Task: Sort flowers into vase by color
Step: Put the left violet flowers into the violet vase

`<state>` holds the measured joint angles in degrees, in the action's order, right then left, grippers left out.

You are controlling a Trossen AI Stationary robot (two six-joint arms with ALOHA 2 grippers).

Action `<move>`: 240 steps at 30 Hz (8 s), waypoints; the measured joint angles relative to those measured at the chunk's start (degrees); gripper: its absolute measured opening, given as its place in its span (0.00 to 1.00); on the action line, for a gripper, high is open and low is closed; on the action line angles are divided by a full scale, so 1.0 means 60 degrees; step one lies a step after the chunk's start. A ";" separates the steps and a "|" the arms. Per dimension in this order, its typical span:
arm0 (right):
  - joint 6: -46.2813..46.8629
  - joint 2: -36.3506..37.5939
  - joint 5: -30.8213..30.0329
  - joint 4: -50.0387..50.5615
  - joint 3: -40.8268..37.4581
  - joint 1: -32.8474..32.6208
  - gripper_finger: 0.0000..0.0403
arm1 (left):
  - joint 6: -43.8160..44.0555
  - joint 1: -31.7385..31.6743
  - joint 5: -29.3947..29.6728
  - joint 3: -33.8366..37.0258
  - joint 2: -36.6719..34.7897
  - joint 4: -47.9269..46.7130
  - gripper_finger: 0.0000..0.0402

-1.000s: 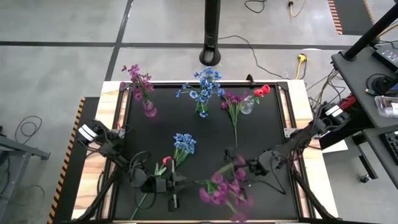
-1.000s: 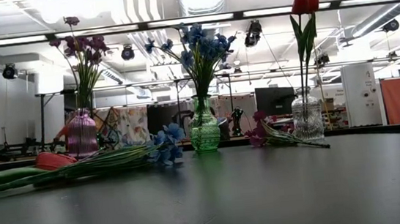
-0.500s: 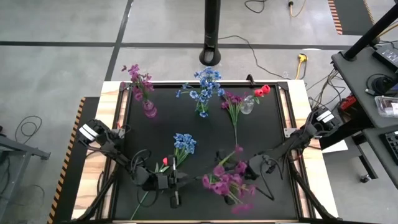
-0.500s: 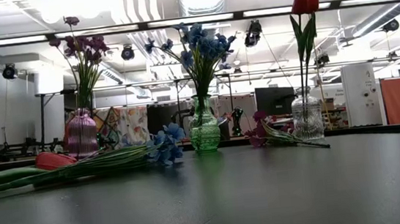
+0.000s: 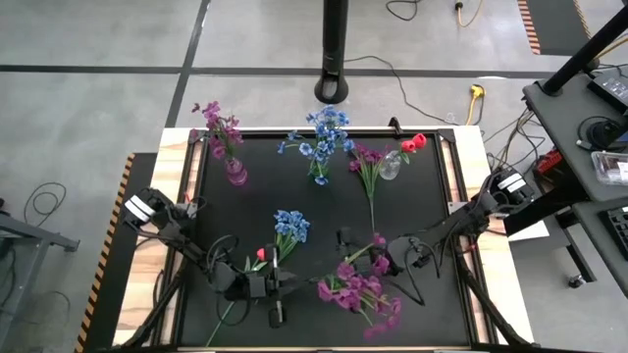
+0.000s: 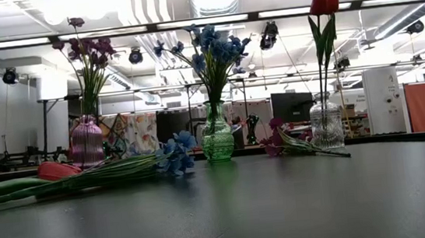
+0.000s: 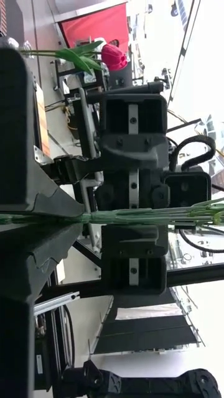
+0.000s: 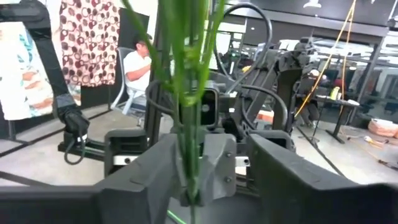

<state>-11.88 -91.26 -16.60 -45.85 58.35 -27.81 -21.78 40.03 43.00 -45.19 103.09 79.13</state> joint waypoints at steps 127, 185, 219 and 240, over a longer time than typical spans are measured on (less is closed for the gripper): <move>0.0622 0.2408 -0.1497 0.7026 0.0317 0.1864 0.69 | -0.2897 -0.2280 0.6435 0.5092 -1.1343 -0.2774 0.02; 0.0543 0.2389 -0.1417 0.6885 0.0310 0.3374 0.68 | -0.2180 -0.5565 0.5428 0.5311 -1.1498 -0.3449 0.02; 0.0514 0.2389 -0.1420 0.6881 0.0219 0.3374 0.68 | -0.1489 -0.6285 0.4496 0.5859 -1.0926 -0.3480 0.02; 0.0623 0.2389 -0.1419 0.6885 0.0188 0.3374 0.68 | -0.1266 -0.6736 0.4219 0.5912 -1.0629 -0.3701 0.02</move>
<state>-8.14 -76.93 -25.12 -4.54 59.47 -7.57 -29.37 -0.38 68.32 -9.72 39.31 56.93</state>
